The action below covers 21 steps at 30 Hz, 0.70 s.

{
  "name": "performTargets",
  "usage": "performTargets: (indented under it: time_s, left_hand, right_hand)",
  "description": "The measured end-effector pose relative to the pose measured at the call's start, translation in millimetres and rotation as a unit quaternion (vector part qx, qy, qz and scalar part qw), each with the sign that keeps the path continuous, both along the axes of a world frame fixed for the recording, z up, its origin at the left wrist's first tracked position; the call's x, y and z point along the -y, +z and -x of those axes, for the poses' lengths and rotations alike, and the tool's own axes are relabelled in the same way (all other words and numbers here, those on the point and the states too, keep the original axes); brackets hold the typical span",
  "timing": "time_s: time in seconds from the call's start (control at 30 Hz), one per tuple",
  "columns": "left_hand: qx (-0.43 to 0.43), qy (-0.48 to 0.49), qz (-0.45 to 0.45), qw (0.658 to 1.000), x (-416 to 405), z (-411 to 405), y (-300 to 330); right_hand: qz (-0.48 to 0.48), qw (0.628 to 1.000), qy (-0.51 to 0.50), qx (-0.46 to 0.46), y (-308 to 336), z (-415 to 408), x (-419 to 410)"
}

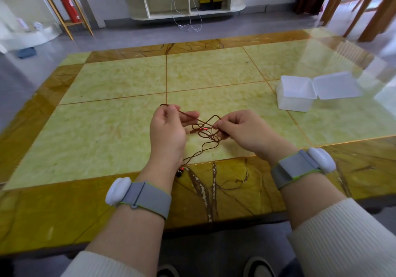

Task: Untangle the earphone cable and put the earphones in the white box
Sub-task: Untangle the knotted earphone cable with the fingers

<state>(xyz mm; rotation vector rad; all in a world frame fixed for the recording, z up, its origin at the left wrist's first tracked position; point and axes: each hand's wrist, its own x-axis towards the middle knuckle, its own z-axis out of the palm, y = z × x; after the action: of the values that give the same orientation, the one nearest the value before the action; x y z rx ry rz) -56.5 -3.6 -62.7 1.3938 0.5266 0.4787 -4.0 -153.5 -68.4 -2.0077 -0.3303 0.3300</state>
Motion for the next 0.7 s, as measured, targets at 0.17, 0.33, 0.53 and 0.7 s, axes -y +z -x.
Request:
performTargets:
  time_s: [0.17,0.33,0.53,0.7]
  left_hand:
    - [-0.045,-0.079,0.078,0.993,-0.2,1.7,-0.8]
    - [-0.062,-0.134,0.015,0.989,2.5,4.0,-6.9]
    - [-0.004,-0.063,0.129,0.99,-1.7,0.5,-0.5]
    - [-0.05,-0.005,0.073,0.996,-15.5,-1.3,-2.3]
  right_hand:
    - [-0.026,0.999,0.001,-0.018,0.3,0.8,-2.2]
    - [-0.024,0.999,0.003,-0.021,1.6,1.3,-0.7]
    - [0.031,0.999,-0.005,-0.023,-1.8,-0.9,-0.2]
    - [0.031,0.997,-0.064,-0.031,-7.8,-8.2,1.9]
